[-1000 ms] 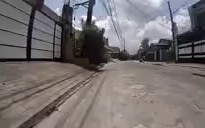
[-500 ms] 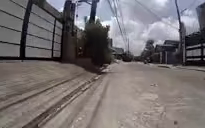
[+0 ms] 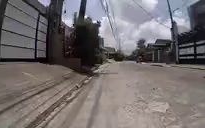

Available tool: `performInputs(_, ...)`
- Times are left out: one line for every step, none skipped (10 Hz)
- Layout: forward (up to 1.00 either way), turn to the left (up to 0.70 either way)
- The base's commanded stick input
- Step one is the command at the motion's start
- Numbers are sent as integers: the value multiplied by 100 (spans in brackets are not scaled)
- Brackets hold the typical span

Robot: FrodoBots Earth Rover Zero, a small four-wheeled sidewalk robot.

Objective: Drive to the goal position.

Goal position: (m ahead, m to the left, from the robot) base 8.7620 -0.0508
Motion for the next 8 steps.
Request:
performInputs(100,-4)
performInputs(100,0)
performInputs(100,0)
performInputs(100,0)
performInputs(100,0)
performInputs(100,0)
performInputs(100,0)
performInputs(100,0)
